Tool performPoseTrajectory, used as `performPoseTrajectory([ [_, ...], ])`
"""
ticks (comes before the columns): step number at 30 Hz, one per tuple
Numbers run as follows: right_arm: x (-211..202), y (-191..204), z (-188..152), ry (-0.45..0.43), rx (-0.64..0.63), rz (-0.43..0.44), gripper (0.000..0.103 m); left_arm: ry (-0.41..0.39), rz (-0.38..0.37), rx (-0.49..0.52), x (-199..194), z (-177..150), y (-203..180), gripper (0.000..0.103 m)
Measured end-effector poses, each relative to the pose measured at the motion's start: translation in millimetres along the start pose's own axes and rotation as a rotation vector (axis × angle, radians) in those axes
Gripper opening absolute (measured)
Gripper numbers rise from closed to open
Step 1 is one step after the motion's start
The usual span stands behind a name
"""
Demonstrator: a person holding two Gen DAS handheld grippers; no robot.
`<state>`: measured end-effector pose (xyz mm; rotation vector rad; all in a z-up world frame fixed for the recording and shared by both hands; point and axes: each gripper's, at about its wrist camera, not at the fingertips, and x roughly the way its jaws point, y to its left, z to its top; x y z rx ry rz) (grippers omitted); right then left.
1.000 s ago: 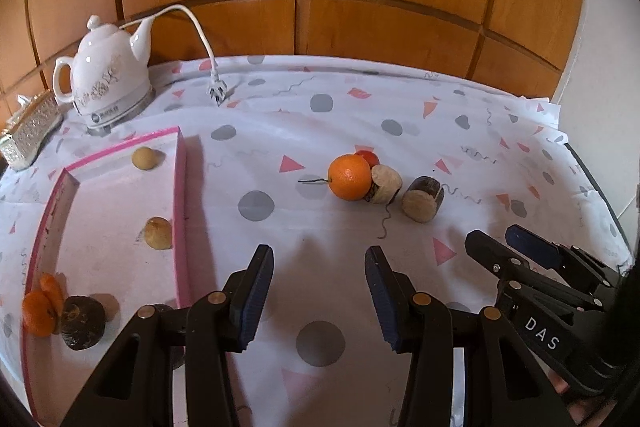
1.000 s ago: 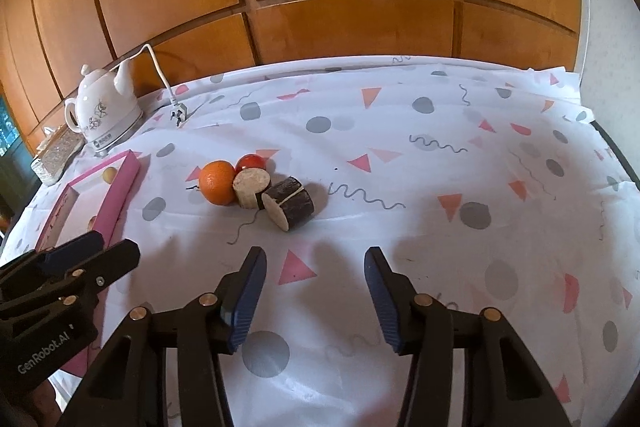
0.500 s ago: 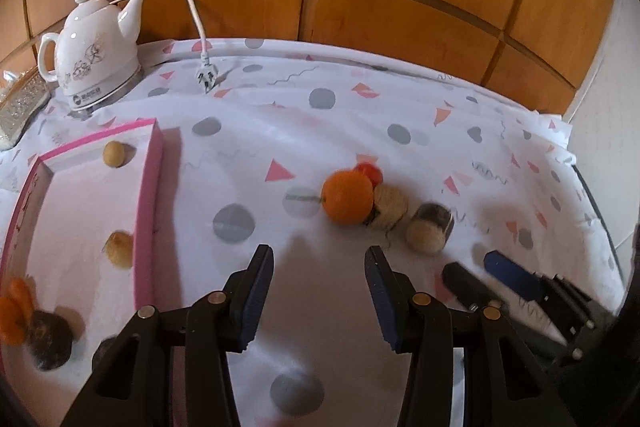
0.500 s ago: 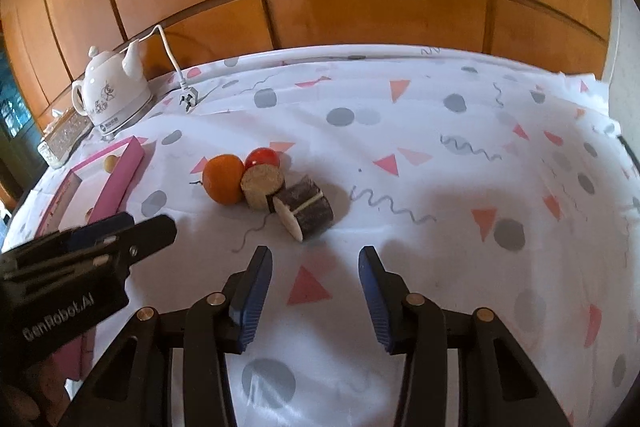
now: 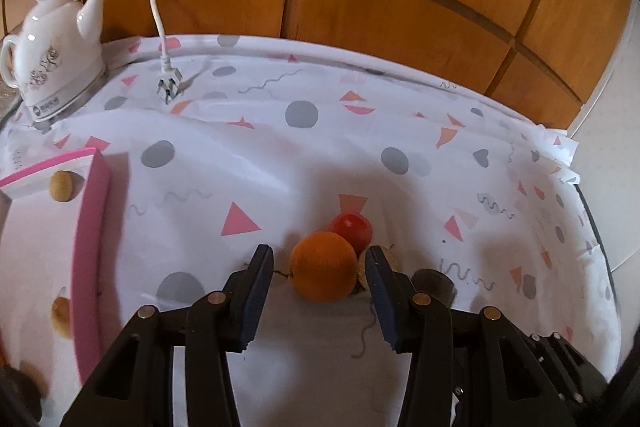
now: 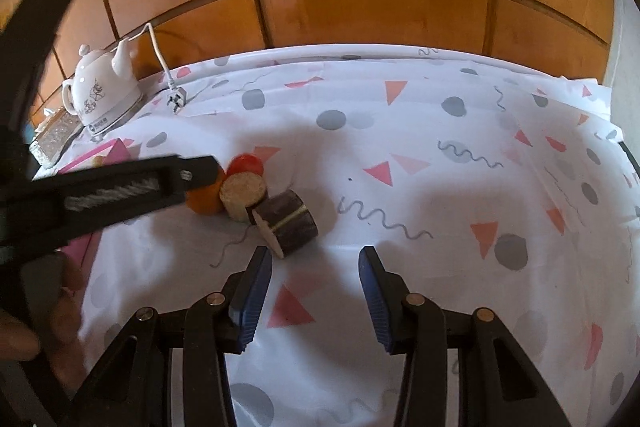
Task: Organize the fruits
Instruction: 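Grasp the mandarin orange with the left tool, then grasp the dark bark-covered cylinder with the right tool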
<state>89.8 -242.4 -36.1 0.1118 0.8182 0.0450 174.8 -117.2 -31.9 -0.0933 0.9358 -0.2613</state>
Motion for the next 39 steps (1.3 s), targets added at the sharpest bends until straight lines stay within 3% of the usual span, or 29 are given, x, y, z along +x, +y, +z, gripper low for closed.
performPoseTrajectory([
  [4, 6.2, 3.7, 3.2, 0.008, -0.009, 0.011, 0.046, 0.0, -0.029, -0.003, 5.9, -1.7, 3.5, 0.047],
  [5, 7.6, 5.1, 4.1, 0.009, -0.011, 0.01, 0.046, -0.002, -0.048, -0.004, 5.6, -1.9, 4.4, 0.037],
  [10, 18.5, 14.9, 9.1, 0.014, -0.039, 0.004, 0.047, -0.023, -0.087, 0.001, -0.7, -8.3, 9.2, 0.035],
  [14, 29.9, 20.4, 11.4, 0.043, -0.051, 0.012, 0.046, -0.037, -0.056, 0.022, -12.7, -15.4, 8.1, 0.034],
  [16, 28.9, 20.1, 10.1, 0.037, -0.048, 0.005, 0.035, -0.059, -0.022, 0.055, -21.8, -23.7, 5.9, 0.034],
  [26, 19.9, 12.9, 0.4, 0.036, -0.015, 0.002, 0.031, -0.105, 0.03, 0.075, -43.8, -62.5, 5.3, 0.034],
  [39, -1.7, -4.8, -23.2, 0.015, 0.044, -0.032, 0.03, -0.146, 0.059, 0.108, -44.6, -72.1, -0.3, 0.034],
])
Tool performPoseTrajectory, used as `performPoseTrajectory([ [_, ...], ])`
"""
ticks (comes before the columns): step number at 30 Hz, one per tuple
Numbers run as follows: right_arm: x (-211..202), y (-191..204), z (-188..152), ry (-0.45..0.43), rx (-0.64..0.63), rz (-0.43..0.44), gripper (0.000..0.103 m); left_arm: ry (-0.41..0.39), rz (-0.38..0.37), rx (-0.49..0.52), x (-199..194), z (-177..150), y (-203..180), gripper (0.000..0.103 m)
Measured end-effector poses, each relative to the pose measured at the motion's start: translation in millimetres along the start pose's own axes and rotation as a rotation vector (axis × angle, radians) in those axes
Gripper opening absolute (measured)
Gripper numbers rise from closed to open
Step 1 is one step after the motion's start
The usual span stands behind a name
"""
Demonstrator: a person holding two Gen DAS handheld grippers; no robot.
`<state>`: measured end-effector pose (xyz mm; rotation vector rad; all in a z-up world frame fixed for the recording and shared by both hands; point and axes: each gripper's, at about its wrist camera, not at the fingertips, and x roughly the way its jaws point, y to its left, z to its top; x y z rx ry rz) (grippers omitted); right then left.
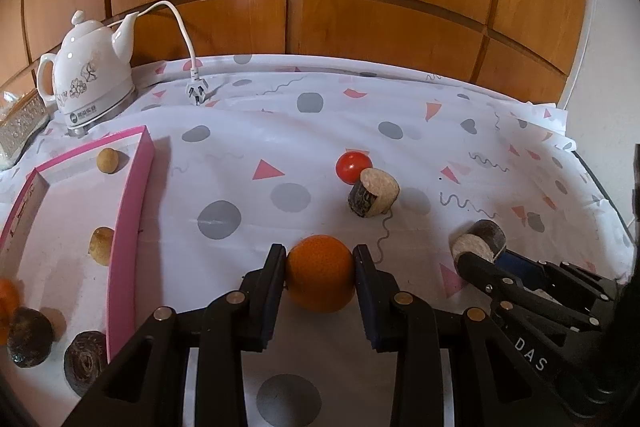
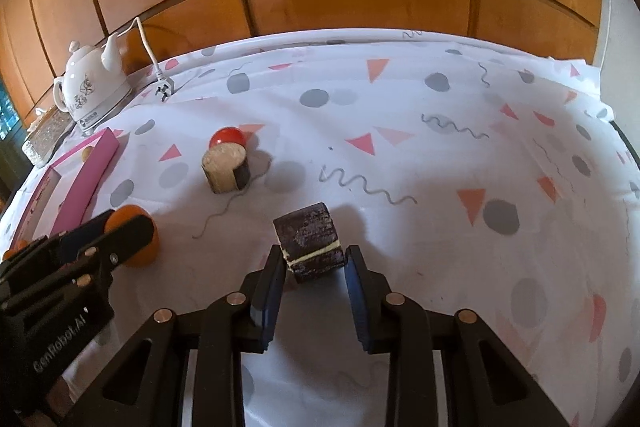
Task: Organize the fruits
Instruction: 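Grasp the dark bark-covered cylinder with the right tool, then carry the orange with the left tool while the right tool carries the cylinder toward the tray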
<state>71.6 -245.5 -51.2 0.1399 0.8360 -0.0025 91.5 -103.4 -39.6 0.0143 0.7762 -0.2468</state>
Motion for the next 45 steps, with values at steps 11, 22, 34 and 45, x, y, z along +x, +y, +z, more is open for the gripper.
performPoseTrajectory([
  [11, 0.8, -2.0, -2.0, -0.015, 0.013, 0.01, 0.03, -0.009, 0.011, -0.006, 2.5, -0.2, 0.2, 0.035],
  [22, 2.1, 1.7, -3.0, -0.015, -0.003, -0.012, 0.03, -0.015, 0.015, 0.0, 3.6, -0.6, 0.4, 0.035],
  [34, -0.5, 2.3, -5.0, -0.013, -0.006, -0.012, 0.03, 0.002, -0.001, 0.024, -15.9, -12.2, -3.5, 0.034],
  [45, -18.2, 11.9, -23.7, -0.017, -0.073, -0.045, 0.029, -0.003, -0.08, 0.077, -47.4, -27.6, -13.8, 0.034],
])
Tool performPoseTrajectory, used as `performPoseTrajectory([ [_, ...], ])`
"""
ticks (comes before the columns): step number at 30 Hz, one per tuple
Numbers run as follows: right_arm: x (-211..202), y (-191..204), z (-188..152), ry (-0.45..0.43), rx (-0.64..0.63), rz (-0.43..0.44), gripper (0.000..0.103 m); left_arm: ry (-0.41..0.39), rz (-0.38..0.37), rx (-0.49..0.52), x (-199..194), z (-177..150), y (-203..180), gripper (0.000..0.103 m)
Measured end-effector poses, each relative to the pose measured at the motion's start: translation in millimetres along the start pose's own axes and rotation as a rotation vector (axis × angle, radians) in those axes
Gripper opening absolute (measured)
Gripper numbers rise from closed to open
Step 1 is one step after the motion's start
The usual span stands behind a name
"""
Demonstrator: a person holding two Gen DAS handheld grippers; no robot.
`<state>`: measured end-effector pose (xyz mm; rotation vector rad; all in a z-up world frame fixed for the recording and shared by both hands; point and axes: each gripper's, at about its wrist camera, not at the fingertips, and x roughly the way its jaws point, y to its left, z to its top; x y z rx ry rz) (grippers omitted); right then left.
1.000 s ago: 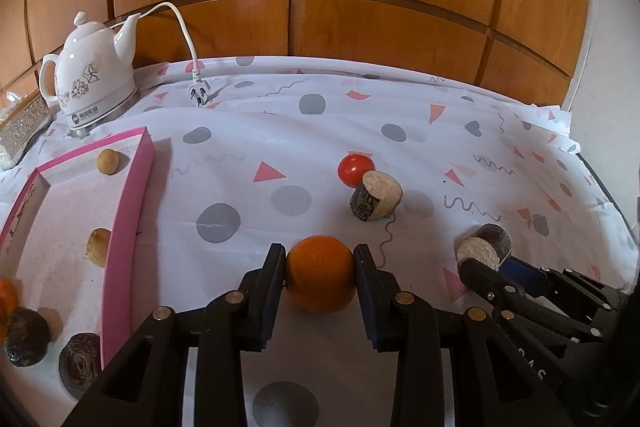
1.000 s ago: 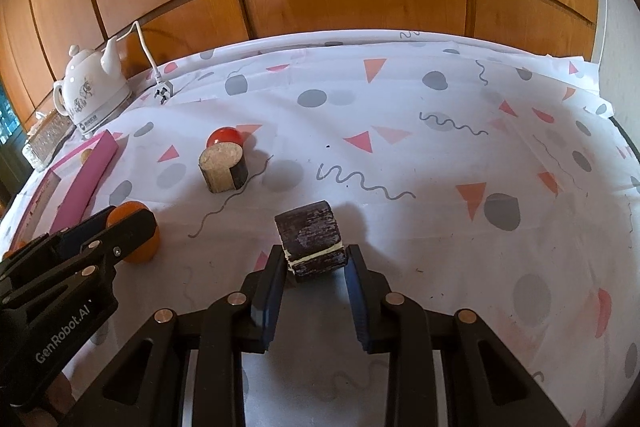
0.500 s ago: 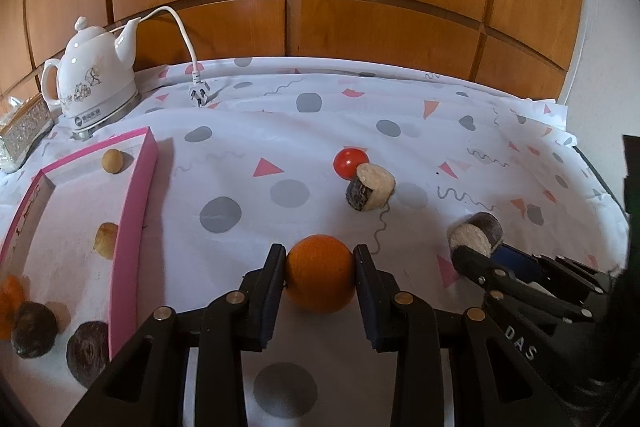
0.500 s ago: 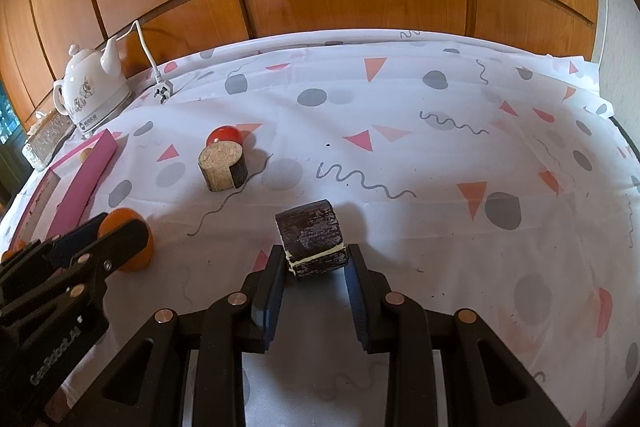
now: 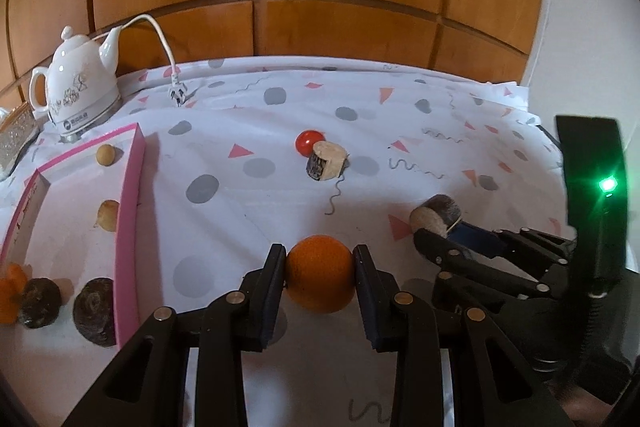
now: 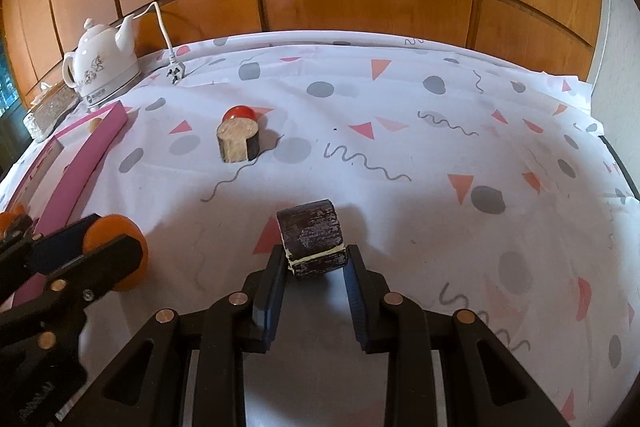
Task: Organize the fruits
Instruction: 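Carry the orange with the left tool while the right tool carries the cylinder toward the tray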
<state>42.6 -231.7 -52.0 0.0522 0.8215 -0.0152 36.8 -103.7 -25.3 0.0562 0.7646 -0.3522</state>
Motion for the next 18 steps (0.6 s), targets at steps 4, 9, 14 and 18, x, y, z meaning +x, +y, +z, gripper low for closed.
performPoseTrajectory([
  [4, -3.6, 2.1, -2.1, 0.009, -0.009, 0.006, 0.029, -0.016, -0.007, -0.017, -12.6, 2.3, 6.7, 0.034],
  [9, -5.1, 11.8, -2.4, 0.023, -0.02, 0.038, 0.029, -0.037, 0.009, -0.043, -27.6, 7.0, 20.3, 0.034],
  [14, -6.7, 28.3, -4.7, 0.028, -0.062, 0.059, 0.029, -0.068, 0.055, -0.089, -43.5, 12.6, 43.6, 0.034],
  [18, -7.4, 31.9, -3.6, 0.042, -0.05, 0.09, 0.028, -0.073, 0.101, -0.129, -49.3, 16.0, 64.3, 0.034],
])
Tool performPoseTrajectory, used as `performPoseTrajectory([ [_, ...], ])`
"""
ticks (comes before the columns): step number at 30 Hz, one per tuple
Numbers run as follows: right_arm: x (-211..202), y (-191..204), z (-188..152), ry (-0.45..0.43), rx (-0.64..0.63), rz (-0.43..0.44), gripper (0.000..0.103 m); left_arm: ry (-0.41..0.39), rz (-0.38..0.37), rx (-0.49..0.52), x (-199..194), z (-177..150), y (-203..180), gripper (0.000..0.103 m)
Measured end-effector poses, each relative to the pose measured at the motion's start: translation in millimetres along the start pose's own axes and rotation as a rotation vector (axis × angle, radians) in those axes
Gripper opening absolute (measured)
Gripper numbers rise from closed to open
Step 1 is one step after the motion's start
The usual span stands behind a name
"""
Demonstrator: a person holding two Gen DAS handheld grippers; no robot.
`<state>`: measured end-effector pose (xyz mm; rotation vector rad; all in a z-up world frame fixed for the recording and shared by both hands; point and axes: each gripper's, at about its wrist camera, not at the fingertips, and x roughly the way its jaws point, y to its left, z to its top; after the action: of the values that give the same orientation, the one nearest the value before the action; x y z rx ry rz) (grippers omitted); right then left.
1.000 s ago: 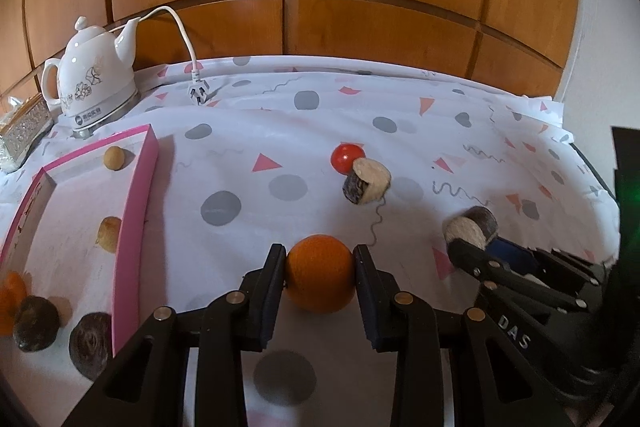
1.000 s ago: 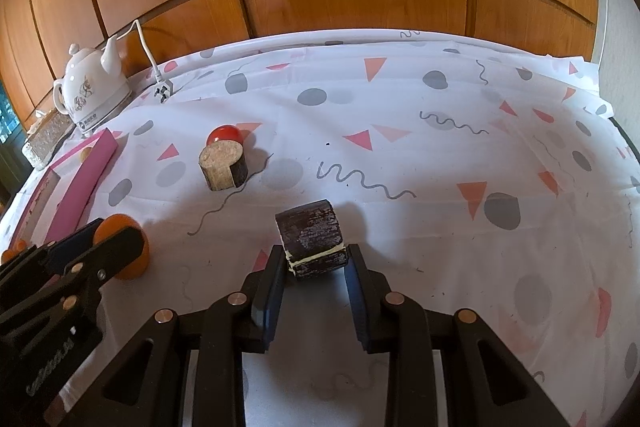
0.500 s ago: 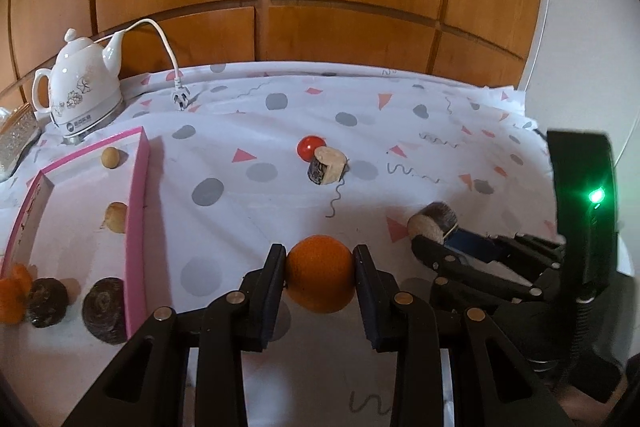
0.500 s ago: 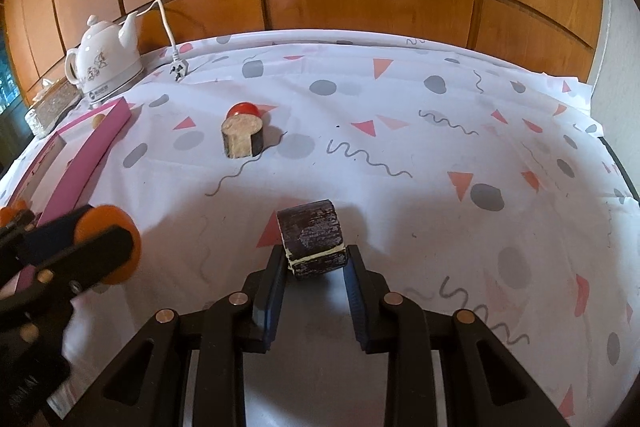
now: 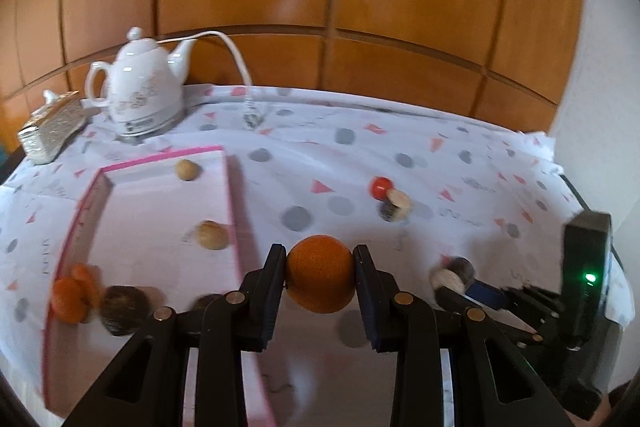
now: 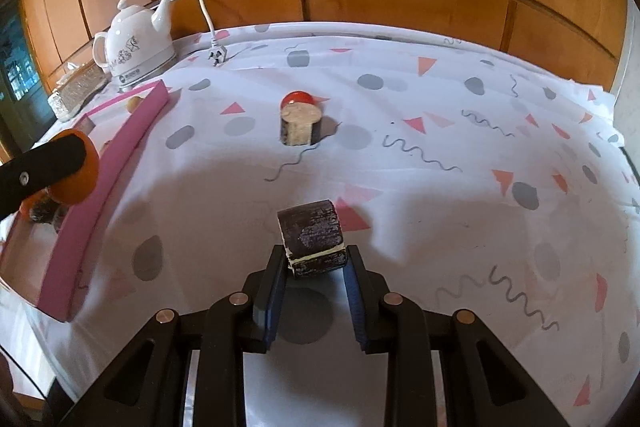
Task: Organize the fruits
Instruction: 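Carry the orange with the left tool while the right tool carries the cylinder toward the tray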
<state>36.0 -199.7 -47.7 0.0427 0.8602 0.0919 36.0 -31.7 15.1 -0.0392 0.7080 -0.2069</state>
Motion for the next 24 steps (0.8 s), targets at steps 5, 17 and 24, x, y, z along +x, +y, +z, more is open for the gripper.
performPoseTrajectory([
  [5, -0.6, 9.0, -1.1, 0.006, -0.02, 0.023, 0.028, -0.003, 0.036, -0.032, -1.7, 3.0, 19.6, 0.034],
  [17, -18.3, 44.0, 9.9, -0.013, -0.071, 0.123, 0.028, 0.008, 0.091, -0.075, 1.0, 8.7, 54.4, 0.034],
  [24, -30.5, 85.0, 24.6, -0.043, -0.174, 0.217, 0.028, 0.01, 0.146, -0.112, 2.8, 13.0, 84.2, 0.034],
])
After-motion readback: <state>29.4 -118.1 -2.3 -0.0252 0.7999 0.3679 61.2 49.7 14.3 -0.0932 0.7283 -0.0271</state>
